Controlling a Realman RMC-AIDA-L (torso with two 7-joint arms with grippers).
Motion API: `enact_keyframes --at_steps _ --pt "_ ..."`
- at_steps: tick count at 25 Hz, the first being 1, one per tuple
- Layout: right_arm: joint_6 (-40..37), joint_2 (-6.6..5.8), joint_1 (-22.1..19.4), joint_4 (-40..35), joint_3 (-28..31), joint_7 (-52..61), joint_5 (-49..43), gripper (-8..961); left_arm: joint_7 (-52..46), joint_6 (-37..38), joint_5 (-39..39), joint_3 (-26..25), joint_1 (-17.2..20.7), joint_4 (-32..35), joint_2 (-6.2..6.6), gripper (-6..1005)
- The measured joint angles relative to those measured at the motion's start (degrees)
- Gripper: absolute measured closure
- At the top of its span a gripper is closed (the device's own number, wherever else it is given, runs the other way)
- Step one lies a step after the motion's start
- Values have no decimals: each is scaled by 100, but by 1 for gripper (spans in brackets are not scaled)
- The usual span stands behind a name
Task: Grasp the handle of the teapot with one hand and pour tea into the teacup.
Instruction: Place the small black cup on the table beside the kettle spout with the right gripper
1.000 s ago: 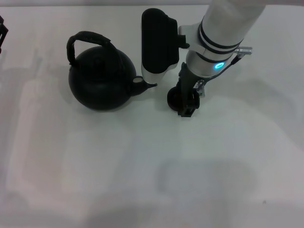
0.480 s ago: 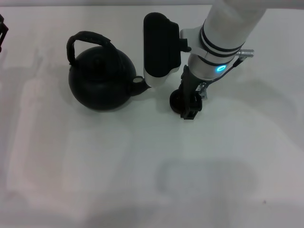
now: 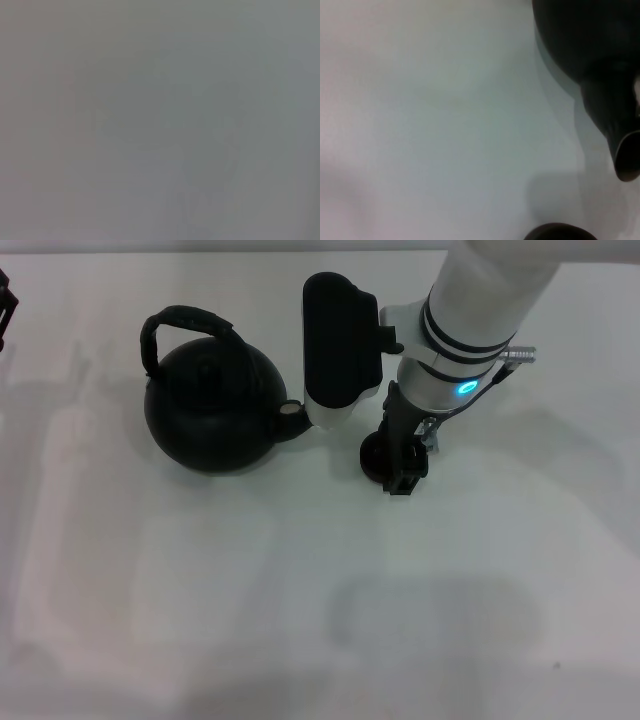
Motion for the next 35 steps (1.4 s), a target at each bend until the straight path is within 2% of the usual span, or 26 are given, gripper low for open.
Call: enact_keyframes --at_steps 25,30,35 --pt "25 0 -14 -61 -113 -7 10 218 0 0 0 -5 -17 18 0 115" --pt "36 0 -53 -81 -79 -9 10 106 0 7 0 -10 -17 26 0 115" --pt "59 0 -119 -133 124 -26 9 105 0 9 0 -10 -17 27 0 115"
